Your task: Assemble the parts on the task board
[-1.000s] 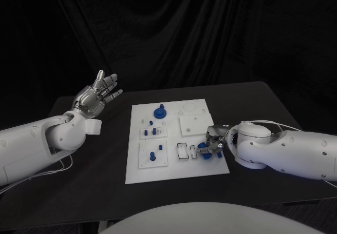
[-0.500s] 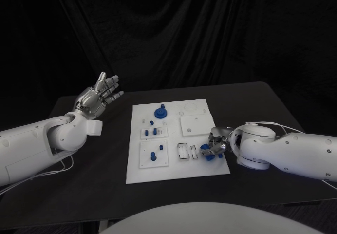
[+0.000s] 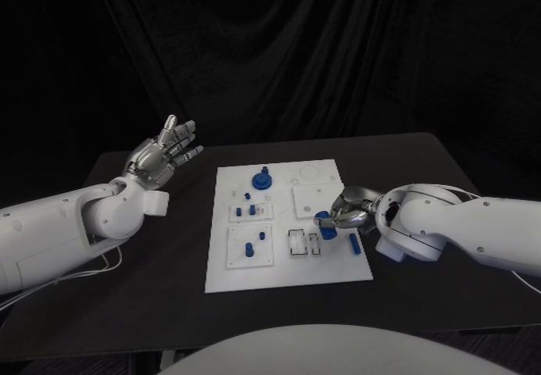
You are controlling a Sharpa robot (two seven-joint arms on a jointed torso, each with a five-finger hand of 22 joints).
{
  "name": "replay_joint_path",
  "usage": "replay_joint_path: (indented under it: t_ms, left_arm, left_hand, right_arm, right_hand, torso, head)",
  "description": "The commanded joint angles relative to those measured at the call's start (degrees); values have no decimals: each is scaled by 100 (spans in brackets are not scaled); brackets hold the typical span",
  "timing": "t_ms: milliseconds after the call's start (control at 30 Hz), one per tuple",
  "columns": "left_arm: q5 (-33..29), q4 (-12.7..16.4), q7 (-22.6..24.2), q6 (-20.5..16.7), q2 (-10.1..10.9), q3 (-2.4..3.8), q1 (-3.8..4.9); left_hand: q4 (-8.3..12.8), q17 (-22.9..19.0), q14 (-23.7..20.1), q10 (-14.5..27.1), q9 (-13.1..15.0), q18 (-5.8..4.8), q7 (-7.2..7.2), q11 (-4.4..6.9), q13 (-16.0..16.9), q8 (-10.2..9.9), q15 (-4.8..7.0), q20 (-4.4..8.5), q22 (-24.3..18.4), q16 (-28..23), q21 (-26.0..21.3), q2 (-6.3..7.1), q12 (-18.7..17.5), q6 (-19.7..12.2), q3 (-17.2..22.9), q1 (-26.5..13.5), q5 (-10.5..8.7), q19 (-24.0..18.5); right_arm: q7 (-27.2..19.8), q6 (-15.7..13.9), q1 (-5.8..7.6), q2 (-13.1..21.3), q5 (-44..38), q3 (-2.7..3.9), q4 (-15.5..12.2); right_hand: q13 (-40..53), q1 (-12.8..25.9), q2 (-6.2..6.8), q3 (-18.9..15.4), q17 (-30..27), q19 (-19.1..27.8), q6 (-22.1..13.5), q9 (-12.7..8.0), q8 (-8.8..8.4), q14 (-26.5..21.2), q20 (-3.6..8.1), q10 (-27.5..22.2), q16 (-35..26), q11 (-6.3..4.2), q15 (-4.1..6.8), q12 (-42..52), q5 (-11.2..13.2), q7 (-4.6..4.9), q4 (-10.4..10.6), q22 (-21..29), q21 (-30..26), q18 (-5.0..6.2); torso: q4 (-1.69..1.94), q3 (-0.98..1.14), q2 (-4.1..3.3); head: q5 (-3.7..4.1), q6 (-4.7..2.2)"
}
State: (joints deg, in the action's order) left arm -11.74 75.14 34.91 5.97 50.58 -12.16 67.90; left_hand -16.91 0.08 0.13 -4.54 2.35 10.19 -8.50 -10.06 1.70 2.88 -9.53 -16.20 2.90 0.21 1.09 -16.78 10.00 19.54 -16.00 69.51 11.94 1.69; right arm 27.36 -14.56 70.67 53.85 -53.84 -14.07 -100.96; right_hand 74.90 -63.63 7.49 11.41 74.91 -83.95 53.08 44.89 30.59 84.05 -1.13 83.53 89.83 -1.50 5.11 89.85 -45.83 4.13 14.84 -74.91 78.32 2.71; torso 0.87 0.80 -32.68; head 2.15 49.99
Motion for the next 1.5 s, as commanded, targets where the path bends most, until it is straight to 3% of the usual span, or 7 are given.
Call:
replay_joint_path:
  t_ms: [33, 433, 767, 1200, 1300, 1500]
  left_arm:
    - [-33, 44, 34, 4, -15, 6, -6]
    - [-33, 46, -2, 29, -53, 6, -7]
    - [-33, 50, -25, 79, -34, 6, -30]
    - [-33, 56, -48, 88, -7, 6, -48]
    - [-33, 52, -48, 103, -24, 6, -55]
    - [-33, 26, -70, 109, -48, 6, -62]
  left_hand:
    - [16, -8, -13, -39, -3, 9, -264, -28, 11, 13, -41, -24, -1, -21, 21, 14, 31, -9, 40, 67, 54, -1]
    - [18, -8, -13, -58, -4, 6, -253, -46, 14, 10, -55, -30, 1, -21, 25, 16, 57, -45, 57, 92, 121, 2]
    - [28, -8, -13, -63, -2, 0, -261, -61, 14, 20, -81, -37, 5, -21, 29, 17, 68, -59, 97, 160, 213, 6]
    - [40, -5, -8, -67, -1, -9, -265, -69, 14, 35, -100, -41, 9, -18, 36, 25, 79, -61, 136, 247, 327, 11]
    - [44, -5, -7, -62, 0, -11, -268, -70, 13, 39, -102, -42, 9, -18, 36, 24, 74, -62, 149, 272, 358, 11]
    - [42, 10, 28, -63, 2, -14, -272, -69, 14, 49, -110, -43, 16, 2, 42, 29, 82, -53, 163, 312, 389, 17]
  right_arm:
    - [-286, -281, 43, -82, 498, -4, -4]
    - [-34, -27, -31, -443, 552, -5, 228]
    - [149, 159, -134, -573, 555, -5, 305]
    - [285, 341, -200, -686, 474, -5, 424]
    - [318, 397, -204, -707, 438, -5, 451]
    - [375, 559, -207, -732, 412, -5, 485]
  right_hand:
    - [1510, -202, -258, 601, 1429, -122, -238, 182, 36, 579, 32, 647, -18, -82, 54, 15, 82, -249, -547, -1140, 24, 6]
    - [1510, -173, -252, 633, 1377, -92, -356, 201, 48, 569, 32, 647, -39, -66, 45, 15, 416, -228, -519, -1120, -47, 21]
    - [1510, -58, -262, 593, 1333, -61, -493, 113, -42, 560, -3, 647, -57, -10, 1, 15, 857, -161, -399, -1097, -123, 36]
    - [1510, 39, -274, 529, 1292, -30, -553, 9, -119, 552, -42, 647, -73, 38, -42, 15, 1131, -109, -288, -1076, -198, 51]
    - [1510, 130, -285, 452, 1266, -13, -584, -74, -172, 547, -73, 647, -83, 73, -73, 15, 1420, -74, -180, -1063, -242, 60]
    - [1510, 205, -291, 372, 1255, 8, -601, -158, -219, 544, -94, 647, -87, 96, -94, 15, 1678, -48, -82, -1049, -295, 71]
  torso:
    - [7, 0, -1]
    - [13, -5, -4]
    - [8, -3, -10]
    - [4, -6, -3]
    - [11, -5, 0]
    - [5, -7, -3]
  head:
    - [8, 1]
    - [-11, 1]
    - [-16, 1]
    - [-54, 1]
    - [-47, 1]
    - [-58, 1]
